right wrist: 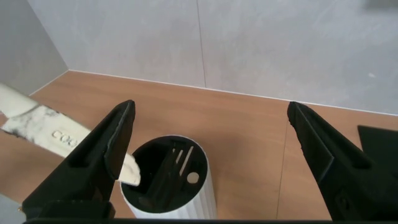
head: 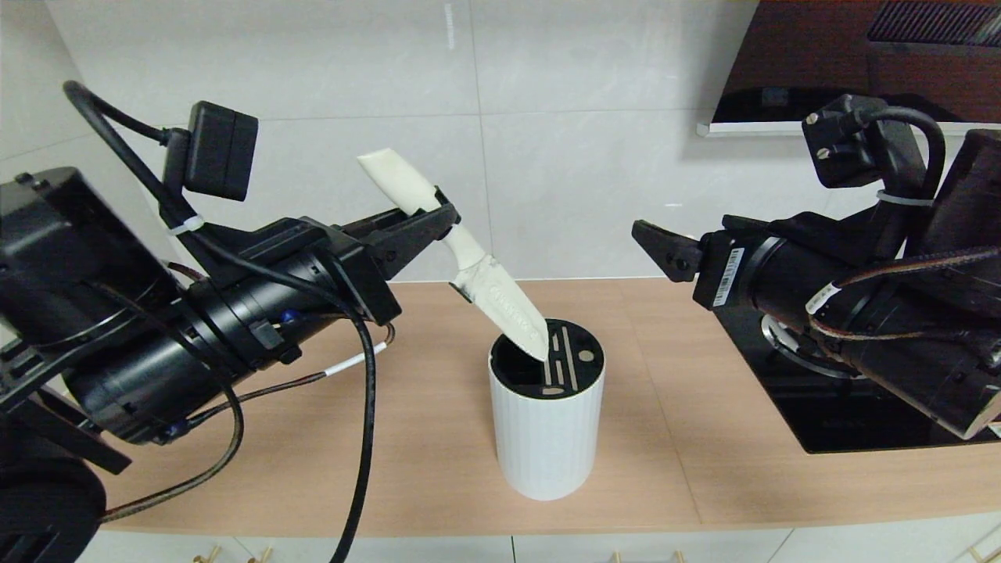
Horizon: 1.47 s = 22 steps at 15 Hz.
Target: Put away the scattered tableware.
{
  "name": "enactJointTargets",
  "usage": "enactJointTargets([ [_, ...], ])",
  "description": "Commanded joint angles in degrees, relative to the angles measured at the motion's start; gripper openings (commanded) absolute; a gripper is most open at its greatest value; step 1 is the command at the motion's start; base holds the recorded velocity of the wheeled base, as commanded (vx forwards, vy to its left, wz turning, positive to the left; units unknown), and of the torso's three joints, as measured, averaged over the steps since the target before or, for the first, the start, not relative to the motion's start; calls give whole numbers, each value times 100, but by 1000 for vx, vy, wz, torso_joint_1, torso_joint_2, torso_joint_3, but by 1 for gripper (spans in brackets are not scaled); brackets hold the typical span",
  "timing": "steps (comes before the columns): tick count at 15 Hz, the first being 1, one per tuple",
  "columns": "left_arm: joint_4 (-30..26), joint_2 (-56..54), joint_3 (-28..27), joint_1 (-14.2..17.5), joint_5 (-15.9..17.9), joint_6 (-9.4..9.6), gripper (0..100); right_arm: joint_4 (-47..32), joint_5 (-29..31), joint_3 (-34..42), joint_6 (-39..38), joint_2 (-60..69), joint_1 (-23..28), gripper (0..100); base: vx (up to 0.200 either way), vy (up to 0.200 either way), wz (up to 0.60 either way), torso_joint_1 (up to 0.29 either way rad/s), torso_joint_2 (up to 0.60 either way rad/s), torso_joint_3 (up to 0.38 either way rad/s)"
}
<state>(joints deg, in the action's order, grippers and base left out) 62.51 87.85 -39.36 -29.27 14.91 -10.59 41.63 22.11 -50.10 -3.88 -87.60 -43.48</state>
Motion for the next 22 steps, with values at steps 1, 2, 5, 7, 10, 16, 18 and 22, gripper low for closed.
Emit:
enactJointTargets([
  [1, 103, 163, 52, 0, -6, 40, 0, 3, 3, 1, 1, -90, -2, 100, 0, 0, 0, 0, 0, 0],
  [2, 121, 198, 78, 0, -6, 137, 0, 3, 3, 1, 1, -99, -2, 100, 0, 0, 0, 0, 0, 0],
  [5, 112, 233, 104, 0, -32, 224, 0, 3, 3, 9, 1, -90, -2, 100, 0, 0, 0, 0, 0, 0],
  [7, 94, 295, 104, 0, -76, 233, 0, 3, 3, 18, 1, -99, -2, 100, 0, 0, 0, 0, 0, 0],
  [10, 94, 418, 139, 0, -76, 233, 0, 3, 3, 18, 1, -99, -2, 100, 0, 0, 0, 0, 0, 0],
  [16, 77, 549, 148, 27, -85, 383, 0, 3, 3, 18, 1, -108, 7, 100, 0, 0, 0, 0, 0, 0],
  [18, 77, 646, 192, 27, -85, 383, 0, 3, 3, 18, 1, -108, 7, 100, 0, 0, 0, 0, 0, 0],
  [22, 103, 1042, 192, 27, -102, 383, 0, 3, 12, 27, 80, -126, 7, 100, 0, 0, 0, 0, 0, 0],
])
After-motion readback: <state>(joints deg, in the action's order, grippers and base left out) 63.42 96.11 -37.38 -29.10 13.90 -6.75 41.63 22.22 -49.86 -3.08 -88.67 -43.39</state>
